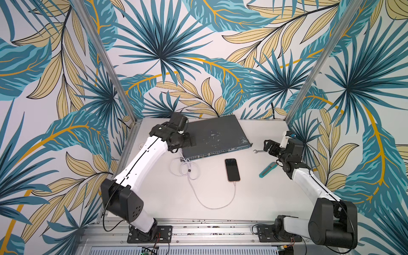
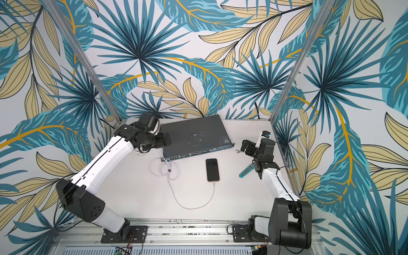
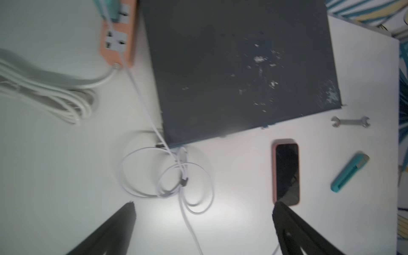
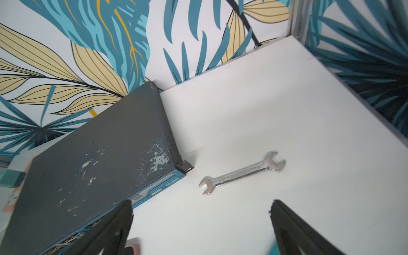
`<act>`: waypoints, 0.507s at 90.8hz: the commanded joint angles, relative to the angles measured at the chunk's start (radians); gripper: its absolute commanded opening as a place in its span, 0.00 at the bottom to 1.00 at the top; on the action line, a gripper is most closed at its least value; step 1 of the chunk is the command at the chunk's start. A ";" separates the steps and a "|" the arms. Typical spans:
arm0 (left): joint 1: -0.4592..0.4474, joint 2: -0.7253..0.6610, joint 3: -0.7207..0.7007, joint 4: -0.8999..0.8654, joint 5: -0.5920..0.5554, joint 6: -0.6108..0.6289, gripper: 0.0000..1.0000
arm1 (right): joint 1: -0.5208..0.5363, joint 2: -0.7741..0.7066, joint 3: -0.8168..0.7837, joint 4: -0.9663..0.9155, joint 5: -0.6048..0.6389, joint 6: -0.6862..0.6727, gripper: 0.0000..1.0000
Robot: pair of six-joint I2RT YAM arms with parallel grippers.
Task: Plug the charging cable into the phone
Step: Reset both arms
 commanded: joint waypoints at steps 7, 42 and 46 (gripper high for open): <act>0.119 -0.124 -0.265 0.256 -0.141 0.126 1.00 | -0.020 -0.028 -0.205 0.343 0.170 -0.131 1.00; 0.299 -0.263 -0.696 0.847 -0.155 0.407 1.00 | -0.021 0.212 -0.529 1.208 0.117 -0.244 1.00; 0.306 -0.278 -0.758 0.947 -0.156 0.447 1.00 | -0.021 0.261 -0.550 1.310 0.111 -0.245 1.00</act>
